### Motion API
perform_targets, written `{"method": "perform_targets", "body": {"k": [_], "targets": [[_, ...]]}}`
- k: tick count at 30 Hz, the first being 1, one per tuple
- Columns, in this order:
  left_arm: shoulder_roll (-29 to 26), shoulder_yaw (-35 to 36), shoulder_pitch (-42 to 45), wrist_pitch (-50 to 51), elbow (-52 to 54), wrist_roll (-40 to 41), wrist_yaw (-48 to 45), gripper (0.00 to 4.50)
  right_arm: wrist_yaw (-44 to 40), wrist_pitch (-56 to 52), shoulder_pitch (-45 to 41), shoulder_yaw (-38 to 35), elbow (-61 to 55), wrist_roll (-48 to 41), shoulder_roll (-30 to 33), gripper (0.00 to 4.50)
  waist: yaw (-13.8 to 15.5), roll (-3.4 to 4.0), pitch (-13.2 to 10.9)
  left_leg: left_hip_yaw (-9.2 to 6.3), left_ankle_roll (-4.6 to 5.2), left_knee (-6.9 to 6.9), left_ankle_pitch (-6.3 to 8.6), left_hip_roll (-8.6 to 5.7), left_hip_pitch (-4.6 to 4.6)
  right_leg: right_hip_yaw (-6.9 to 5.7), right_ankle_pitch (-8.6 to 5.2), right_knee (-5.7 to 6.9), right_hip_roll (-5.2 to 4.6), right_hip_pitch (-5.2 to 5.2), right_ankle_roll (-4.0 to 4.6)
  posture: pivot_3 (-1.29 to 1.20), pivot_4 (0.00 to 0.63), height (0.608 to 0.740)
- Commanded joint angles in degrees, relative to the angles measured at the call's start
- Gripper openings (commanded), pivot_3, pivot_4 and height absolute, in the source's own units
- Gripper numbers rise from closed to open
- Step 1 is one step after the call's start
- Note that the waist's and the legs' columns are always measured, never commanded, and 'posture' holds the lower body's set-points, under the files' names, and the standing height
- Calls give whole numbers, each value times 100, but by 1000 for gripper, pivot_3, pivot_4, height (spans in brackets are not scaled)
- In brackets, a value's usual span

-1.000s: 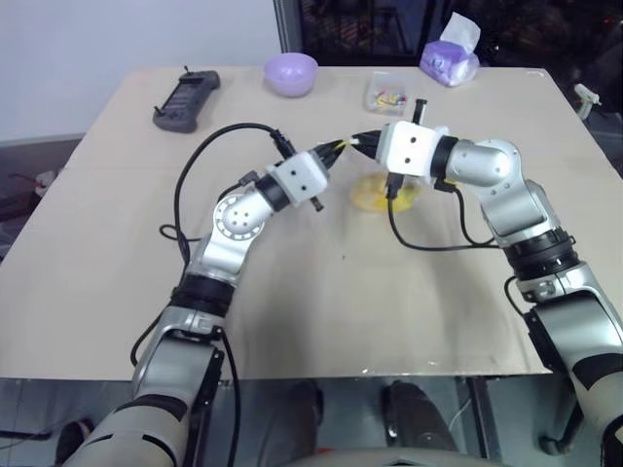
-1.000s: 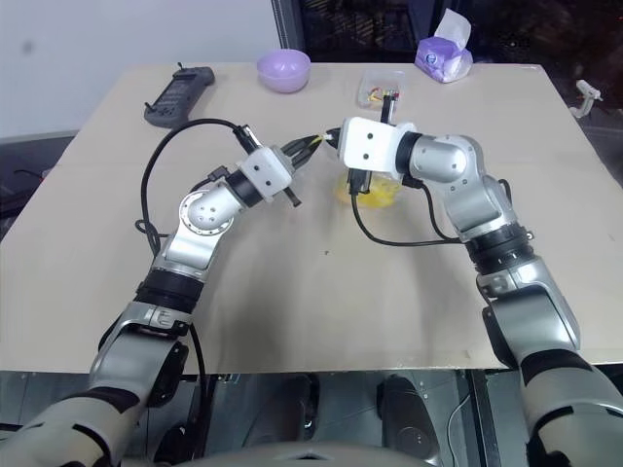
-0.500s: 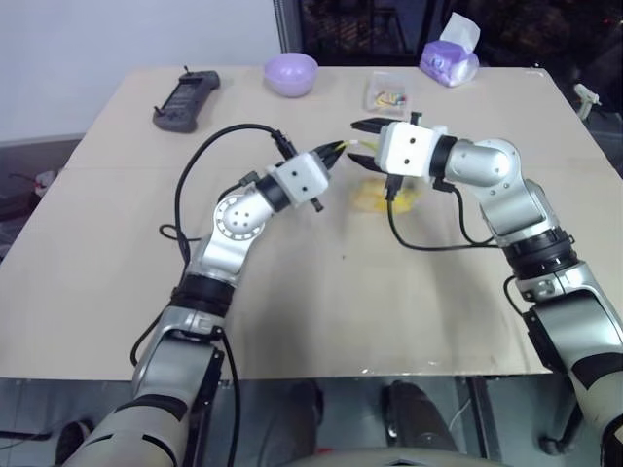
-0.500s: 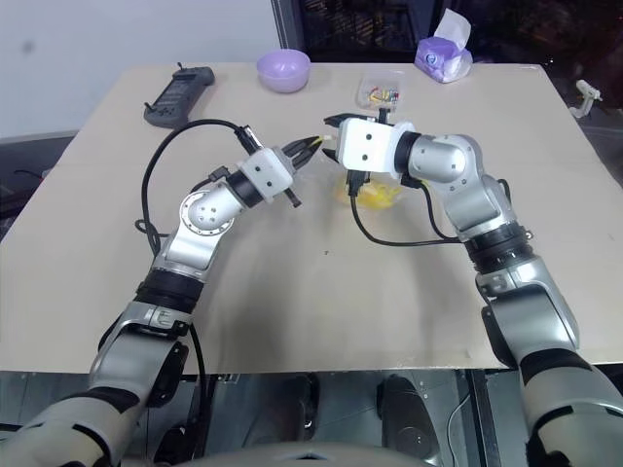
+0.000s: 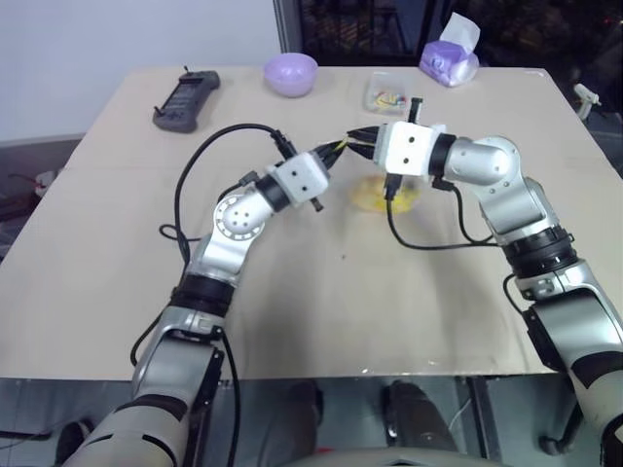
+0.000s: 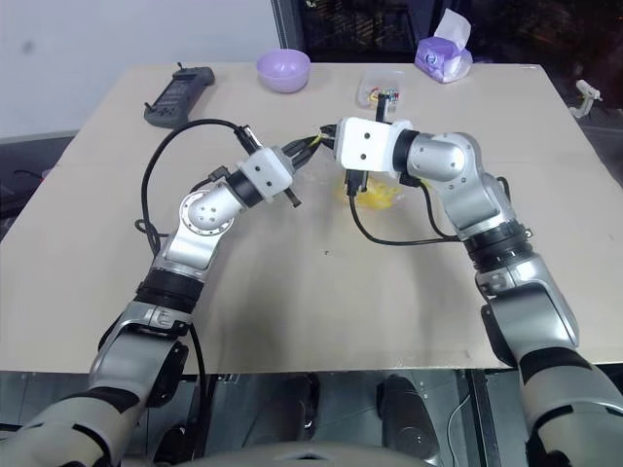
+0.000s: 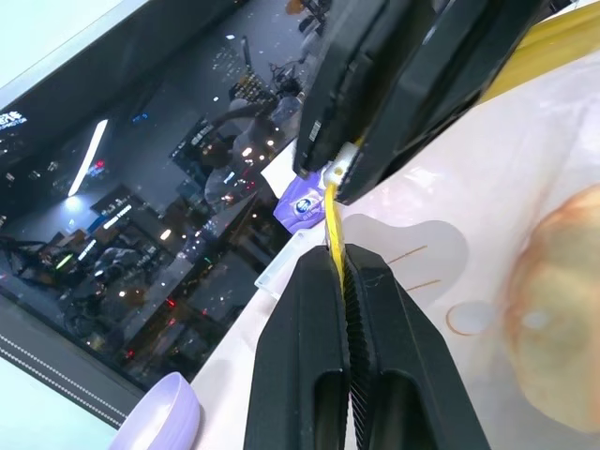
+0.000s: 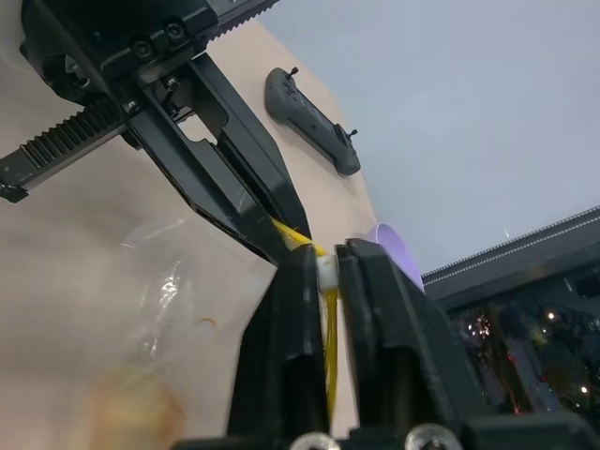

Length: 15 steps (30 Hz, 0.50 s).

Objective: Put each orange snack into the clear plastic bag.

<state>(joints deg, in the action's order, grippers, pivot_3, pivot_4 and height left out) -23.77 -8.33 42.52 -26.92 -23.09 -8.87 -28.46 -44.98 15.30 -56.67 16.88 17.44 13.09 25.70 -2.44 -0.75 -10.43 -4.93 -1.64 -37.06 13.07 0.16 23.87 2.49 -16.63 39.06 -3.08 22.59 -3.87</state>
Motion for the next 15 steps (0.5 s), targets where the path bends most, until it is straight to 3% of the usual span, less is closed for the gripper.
{"method": "perform_targets", "body": {"k": [1,15], "targets": [[-19,44,73,-71,111,20,27,0,30,84,-187,-147,-148,-85,30,526,0,0,0,0,0,0,0,0,0,0,0,0,0,0,0,0,150,740],[-12,44,59,-66,125,10,46,0,-25,101,-193,-118,0,22,128,526,0,0,0,0,0,-1,0,0,0,0,0,2,0,0,0,0,150,740]]}}
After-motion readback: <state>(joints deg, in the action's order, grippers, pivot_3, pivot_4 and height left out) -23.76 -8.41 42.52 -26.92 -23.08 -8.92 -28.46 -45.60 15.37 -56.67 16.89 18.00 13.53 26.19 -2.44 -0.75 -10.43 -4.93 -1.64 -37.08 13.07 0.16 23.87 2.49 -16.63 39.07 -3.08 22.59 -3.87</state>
